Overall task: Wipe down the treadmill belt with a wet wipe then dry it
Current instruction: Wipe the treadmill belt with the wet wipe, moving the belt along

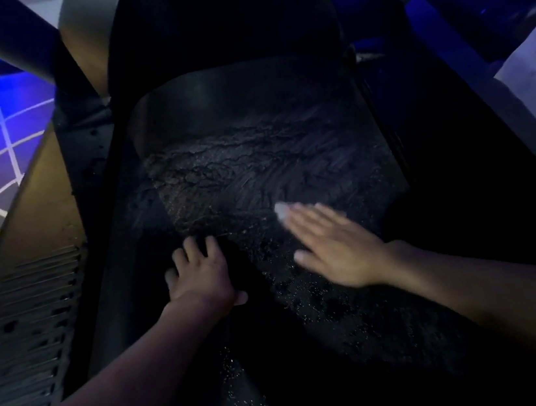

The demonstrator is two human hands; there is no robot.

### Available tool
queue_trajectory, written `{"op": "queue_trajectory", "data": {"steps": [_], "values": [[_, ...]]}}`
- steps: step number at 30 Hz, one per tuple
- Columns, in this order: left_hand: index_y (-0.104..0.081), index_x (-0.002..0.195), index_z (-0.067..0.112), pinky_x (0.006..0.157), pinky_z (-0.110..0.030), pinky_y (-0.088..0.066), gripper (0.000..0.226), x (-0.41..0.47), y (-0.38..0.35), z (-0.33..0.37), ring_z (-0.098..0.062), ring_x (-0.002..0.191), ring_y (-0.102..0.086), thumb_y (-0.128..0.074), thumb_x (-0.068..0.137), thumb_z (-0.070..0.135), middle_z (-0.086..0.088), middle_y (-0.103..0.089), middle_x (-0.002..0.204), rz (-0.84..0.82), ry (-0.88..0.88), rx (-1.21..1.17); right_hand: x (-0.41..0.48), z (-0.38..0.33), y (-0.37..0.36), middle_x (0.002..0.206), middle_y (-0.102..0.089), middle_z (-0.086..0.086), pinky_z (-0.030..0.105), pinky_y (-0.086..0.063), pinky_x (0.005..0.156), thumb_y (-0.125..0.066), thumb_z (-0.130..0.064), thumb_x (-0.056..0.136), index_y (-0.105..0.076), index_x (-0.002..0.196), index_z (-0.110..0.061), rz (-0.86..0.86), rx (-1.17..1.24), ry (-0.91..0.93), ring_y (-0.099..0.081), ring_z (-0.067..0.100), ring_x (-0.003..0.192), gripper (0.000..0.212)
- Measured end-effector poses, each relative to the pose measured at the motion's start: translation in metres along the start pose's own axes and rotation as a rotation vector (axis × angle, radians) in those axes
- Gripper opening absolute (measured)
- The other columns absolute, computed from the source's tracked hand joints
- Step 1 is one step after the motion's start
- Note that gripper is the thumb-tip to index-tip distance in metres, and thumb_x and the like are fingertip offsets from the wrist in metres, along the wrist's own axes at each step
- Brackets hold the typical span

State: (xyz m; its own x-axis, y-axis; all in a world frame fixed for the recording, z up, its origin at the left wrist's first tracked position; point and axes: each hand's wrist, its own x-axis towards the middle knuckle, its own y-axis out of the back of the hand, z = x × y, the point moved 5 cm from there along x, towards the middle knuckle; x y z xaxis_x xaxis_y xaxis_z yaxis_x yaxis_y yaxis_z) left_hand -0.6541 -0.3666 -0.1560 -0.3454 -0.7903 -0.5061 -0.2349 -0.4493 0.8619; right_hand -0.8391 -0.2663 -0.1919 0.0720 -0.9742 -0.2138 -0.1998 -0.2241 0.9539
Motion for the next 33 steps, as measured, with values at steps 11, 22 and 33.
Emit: {"op": "queue_trajectory", "data": {"steps": [11,22,33], "values": [[-0.013,0.15,0.031,0.1,-0.048,-0.04,0.116,0.002,0.008,-0.033,-0.035,0.131,-0.027,-0.087,0.062,0.04,-0.007,-0.023,0.144,0.019,-0.005,-0.039,0.02,-0.023,0.002,0.159,0.031,0.005,0.038,0.017,0.121,-0.004,-0.057,0.1,0.019,0.154,-0.011,0.007,-0.014,-0.082,0.029,0.019,0.148,0.074],[-0.001,0.153,0.014,0.109,-0.056,-0.031,0.129,0.002,0.001,-0.052,-0.041,0.145,-0.01,-0.084,0.063,0.054,-0.015,-0.001,0.16,-0.026,0.144,-0.125,0.026,-0.074,-0.009,0.162,0.022,0.003,0.036,0.015,0.121,-0.012,-0.056,0.103,0.01,0.158,-0.012,-0.026,-0.038,0.245,0.024,0.015,0.149,0.074],[0.005,0.153,0.014,0.116,-0.052,-0.019,0.132,-0.001,-0.001,-0.08,-0.044,0.144,-0.005,-0.084,0.064,0.051,-0.026,0.004,0.155,-0.022,0.199,-0.07,0.064,-0.053,0.005,0.162,0.025,0.002,0.038,0.014,0.122,0.0,-0.057,0.1,0.014,0.157,-0.013,0.045,-0.039,0.007,0.021,0.017,0.151,0.073]]}}
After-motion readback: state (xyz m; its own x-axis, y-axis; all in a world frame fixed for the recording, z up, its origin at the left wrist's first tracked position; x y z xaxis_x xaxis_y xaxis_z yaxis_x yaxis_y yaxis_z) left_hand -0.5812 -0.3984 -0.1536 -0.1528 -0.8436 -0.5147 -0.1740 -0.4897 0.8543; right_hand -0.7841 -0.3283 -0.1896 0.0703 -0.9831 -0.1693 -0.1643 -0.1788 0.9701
